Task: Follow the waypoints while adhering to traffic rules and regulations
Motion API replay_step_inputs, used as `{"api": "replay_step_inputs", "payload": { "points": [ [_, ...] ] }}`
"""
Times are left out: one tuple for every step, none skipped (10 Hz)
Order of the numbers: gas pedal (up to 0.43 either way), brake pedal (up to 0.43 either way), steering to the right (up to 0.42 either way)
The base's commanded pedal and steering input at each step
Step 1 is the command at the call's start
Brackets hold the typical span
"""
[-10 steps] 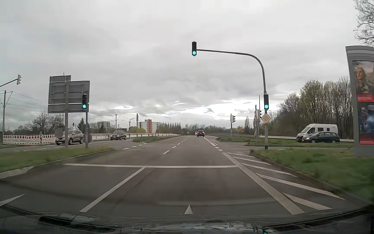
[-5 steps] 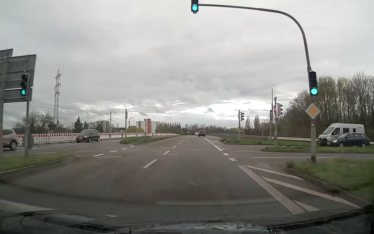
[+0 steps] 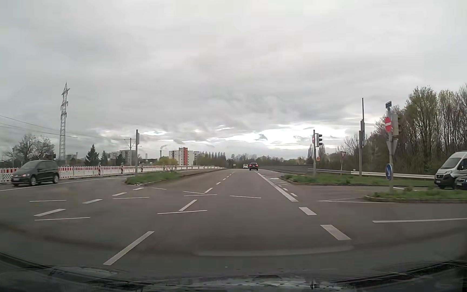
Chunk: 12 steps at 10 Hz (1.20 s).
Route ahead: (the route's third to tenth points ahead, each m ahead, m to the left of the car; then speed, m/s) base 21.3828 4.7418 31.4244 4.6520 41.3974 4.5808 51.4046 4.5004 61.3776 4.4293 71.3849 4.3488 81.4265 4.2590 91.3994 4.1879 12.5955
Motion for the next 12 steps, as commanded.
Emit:
{"api": "replay_step_inputs", "payload": {
  "points": [
    [0.138,0.0,0.0],
    [0.138,0.0,0.0],
    [0.138,0.0,0.0],
    [0.138,0.0,0.001],
    [0.138,0.0,0.001],
    [0.138,0.0,0.001],
    [0.138,0.0,0.0],
    [0.138,0.0,0.001],
    [0.138,0.0,0.0],
    [0.138,0.0,0.0],
    [0.138,0.0,0.001],
    [0.138,0.0,0.001]
  ]
}}
